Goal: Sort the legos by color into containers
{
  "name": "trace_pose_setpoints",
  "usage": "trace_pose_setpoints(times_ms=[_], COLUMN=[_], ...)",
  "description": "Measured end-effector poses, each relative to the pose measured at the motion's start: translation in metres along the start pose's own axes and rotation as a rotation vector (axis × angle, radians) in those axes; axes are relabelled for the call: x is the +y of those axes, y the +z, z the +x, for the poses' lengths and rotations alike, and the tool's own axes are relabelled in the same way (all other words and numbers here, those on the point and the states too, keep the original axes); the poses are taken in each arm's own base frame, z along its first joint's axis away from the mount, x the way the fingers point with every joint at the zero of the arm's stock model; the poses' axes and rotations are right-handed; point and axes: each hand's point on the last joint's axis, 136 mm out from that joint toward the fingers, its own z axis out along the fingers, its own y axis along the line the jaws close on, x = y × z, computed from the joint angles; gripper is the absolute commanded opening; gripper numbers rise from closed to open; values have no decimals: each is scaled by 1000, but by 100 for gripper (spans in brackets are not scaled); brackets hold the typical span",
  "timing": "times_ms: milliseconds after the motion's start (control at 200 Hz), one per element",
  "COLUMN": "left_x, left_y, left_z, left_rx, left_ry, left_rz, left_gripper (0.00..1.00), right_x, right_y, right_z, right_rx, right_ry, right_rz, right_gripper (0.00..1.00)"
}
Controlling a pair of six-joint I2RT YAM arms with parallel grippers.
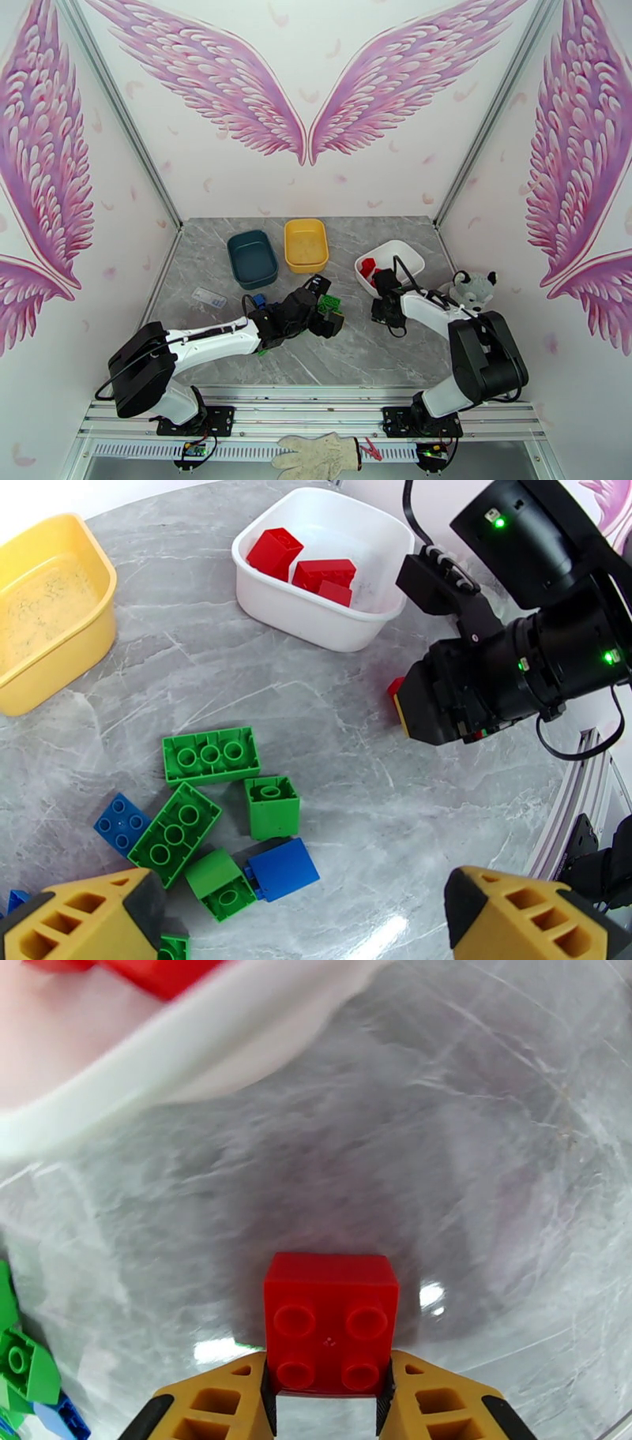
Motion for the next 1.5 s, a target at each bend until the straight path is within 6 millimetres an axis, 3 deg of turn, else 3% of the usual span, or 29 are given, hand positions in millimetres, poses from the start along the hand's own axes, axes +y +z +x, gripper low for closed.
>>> trace_pose_setpoints(times_ms=[200, 425, 525, 675, 805, 1010, 1205, 1385, 1500], left_x=[1, 7, 11, 19, 28, 46, 63, 78, 87], left_y=[0, 0, -1, 0, 0, 1, 1, 0, -1], left_z=[0, 3, 2, -1, -4, -2, -2, -4, -3], left_rx=[0, 4, 0, -2, -6, -1, -1, -6, -4], left_ry=[-1, -7, -17, -35, -65, -113, -146, -180, -187], left_rz=[-2, -12, -19, -28, -40, -70, -101, -132, -163], left_gripper=[99, 99, 99, 99, 99, 99, 97, 95, 91], right_x=[35, 34, 37, 35, 28, 15, 18, 21, 34], right_y=[-36, -62, -76, -94, -89, -57, -46, -49, -59], right_z=[8, 5, -12, -54, -89, -125, -145, -150, -143], right_rx=[-65, -113, -157, -232, -246, -215, -240, -268, -299], right_ry=[-64, -70, -56, 6, 58, 129, 132, 133, 101], right_rz=[-117, -139, -146, -162, -133, -79, -49, -53, -90], right_gripper=[31, 34, 35, 35, 35, 44, 65, 66, 62])
